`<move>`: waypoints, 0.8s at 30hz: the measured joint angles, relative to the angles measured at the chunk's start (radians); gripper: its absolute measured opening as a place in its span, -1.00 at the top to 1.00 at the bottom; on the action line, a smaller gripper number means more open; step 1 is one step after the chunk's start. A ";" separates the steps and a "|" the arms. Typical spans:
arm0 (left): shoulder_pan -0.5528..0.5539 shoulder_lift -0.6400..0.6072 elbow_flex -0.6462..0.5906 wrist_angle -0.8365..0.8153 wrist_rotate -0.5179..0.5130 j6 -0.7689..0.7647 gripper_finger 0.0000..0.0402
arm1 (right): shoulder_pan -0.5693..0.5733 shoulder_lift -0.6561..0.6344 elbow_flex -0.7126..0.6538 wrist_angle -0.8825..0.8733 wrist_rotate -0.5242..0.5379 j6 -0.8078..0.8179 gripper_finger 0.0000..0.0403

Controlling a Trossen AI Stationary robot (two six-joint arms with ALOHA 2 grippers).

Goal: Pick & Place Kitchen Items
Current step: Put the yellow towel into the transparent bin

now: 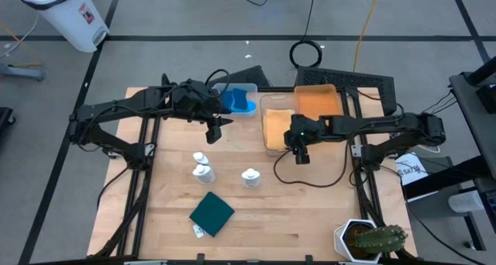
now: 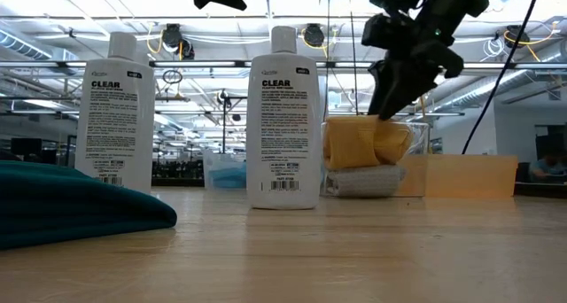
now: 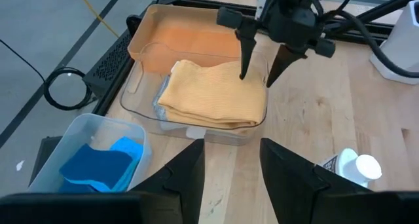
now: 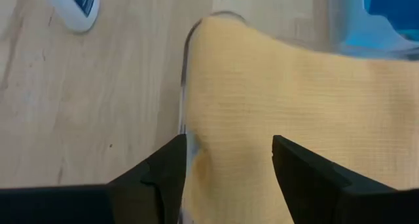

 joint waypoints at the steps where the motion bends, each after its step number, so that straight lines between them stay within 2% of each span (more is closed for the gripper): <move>1: 0.000 0.000 0.000 0.000 0.000 -0.001 0.24 | 0.000 0.010 0.001 0.010 -0.005 -0.001 0.03; 11: 0.000 0.000 0.000 0.000 0.000 -0.005 0.24 | -0.001 0.114 0.003 0.066 0.016 -0.084 0.05; 14: 0.000 0.000 0.000 0.000 0.000 -0.005 0.24 | 0.000 0.136 -0.001 0.077 0.097 -0.126 0.13; 17: 0.000 0.000 0.000 0.000 0.000 -0.005 0.24 | 0.001 0.142 -0.001 0.078 0.154 -0.167 0.31; 22: 0.000 0.000 0.000 0.000 0.000 -0.001 0.24 | 0.001 0.108 -0.001 0.093 0.158 -0.229 0.83; 24: 0.000 0.000 0.000 0.000 0.000 0.000 0.24 | 0.005 0.074 -0.001 0.094 0.160 -0.267 0.95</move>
